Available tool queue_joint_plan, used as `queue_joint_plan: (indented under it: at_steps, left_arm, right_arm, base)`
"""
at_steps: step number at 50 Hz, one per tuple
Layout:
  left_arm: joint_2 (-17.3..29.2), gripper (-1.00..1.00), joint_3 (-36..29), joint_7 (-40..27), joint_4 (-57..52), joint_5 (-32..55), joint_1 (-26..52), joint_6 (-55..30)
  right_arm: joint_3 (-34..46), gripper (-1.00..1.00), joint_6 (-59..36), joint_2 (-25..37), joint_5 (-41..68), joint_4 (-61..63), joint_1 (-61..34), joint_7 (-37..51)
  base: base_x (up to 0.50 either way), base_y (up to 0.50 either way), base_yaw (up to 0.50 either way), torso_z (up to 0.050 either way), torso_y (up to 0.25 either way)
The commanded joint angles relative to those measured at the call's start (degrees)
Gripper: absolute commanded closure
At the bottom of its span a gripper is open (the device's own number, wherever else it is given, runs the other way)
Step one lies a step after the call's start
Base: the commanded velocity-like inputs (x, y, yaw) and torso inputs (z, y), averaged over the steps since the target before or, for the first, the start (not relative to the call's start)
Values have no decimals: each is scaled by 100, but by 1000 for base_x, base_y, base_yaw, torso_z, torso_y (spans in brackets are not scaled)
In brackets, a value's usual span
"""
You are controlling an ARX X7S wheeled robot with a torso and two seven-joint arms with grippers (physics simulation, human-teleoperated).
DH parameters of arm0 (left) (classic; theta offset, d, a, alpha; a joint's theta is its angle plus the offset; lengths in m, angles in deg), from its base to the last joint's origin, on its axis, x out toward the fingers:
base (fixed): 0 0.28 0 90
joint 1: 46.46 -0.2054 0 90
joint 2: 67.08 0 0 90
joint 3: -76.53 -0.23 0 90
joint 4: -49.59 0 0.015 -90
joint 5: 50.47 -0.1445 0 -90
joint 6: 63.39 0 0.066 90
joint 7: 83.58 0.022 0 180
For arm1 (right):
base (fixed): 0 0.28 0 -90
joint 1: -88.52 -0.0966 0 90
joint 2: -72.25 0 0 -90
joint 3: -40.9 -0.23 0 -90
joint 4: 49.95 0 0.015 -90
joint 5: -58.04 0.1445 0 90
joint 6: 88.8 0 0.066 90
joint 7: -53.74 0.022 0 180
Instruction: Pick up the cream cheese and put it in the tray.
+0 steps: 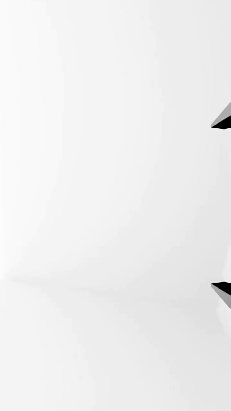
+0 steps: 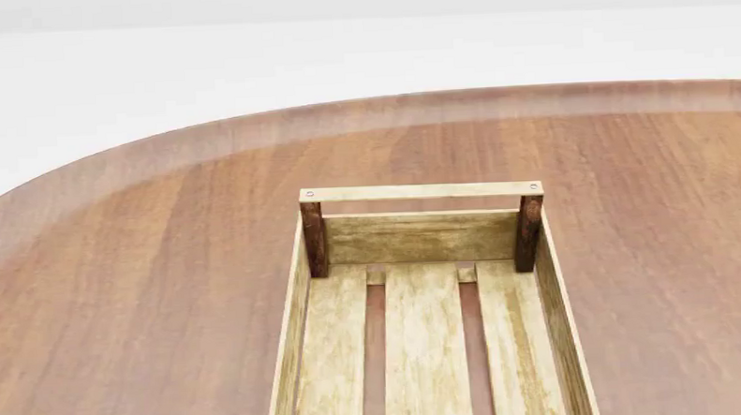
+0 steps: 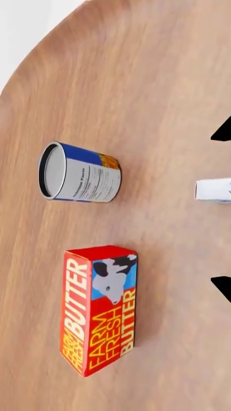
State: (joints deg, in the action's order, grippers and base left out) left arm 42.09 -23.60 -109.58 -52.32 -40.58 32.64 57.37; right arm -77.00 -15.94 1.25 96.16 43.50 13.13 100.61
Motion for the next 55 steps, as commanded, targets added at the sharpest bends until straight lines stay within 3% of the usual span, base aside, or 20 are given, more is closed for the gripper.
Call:
queue_joint_plan:
  at_steps: [1,55]
  left_arm:
    - [79,-100,-51,79,-37,197,14,-47]
    - [163,-100,-73,5,-69,295,16,-72]
  right_arm:
    - [29,-100,-51,-76,59,61,64,25]
    - [225,-100,111,76,-133,-1745,-604,-398]
  base:
    - [0,0,0,0,0]
    - [0,0,0,0,0]
